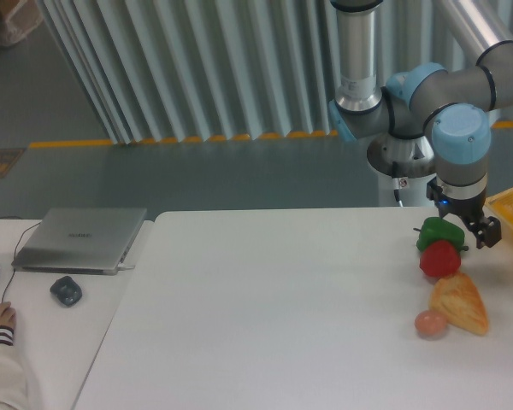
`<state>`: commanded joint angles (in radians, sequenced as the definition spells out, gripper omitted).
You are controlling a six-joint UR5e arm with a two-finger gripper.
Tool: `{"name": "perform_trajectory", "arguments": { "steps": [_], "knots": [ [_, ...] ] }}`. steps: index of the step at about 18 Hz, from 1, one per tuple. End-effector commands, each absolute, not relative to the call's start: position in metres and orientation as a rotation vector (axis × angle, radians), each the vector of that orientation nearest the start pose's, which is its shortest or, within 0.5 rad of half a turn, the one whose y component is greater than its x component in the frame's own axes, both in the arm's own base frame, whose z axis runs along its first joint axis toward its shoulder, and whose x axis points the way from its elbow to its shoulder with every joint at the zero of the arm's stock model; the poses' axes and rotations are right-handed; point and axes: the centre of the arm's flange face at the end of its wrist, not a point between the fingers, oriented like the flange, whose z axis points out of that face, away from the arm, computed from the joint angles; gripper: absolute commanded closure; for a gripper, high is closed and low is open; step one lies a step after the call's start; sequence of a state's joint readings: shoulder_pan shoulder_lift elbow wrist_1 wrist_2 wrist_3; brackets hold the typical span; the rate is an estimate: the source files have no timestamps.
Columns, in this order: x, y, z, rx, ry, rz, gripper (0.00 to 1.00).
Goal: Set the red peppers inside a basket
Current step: 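Move the gripper over the red pepper beside the green pepper, then lower the open gripper down onto the red pepper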
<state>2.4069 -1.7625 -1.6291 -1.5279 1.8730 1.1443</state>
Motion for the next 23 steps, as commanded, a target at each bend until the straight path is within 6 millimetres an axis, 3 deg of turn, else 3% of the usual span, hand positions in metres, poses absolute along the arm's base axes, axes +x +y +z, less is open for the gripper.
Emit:
{"name": "perform_trajectory", "arguments": {
  "steps": [2,4,9,23],
  "knots": [
    [-0.332,0.446,0.376,-3.44,0.595,0.016,0.0],
    [-0.318,0.467,0.373,-3.433,0.669,0.037,0.0],
    [-0.311,0.478,0.36,-3.447,0.682,0.023,0.0],
    [-0.304,0.484,0.336,-3.548,0.604,0.05,0.0]
  ]
}}
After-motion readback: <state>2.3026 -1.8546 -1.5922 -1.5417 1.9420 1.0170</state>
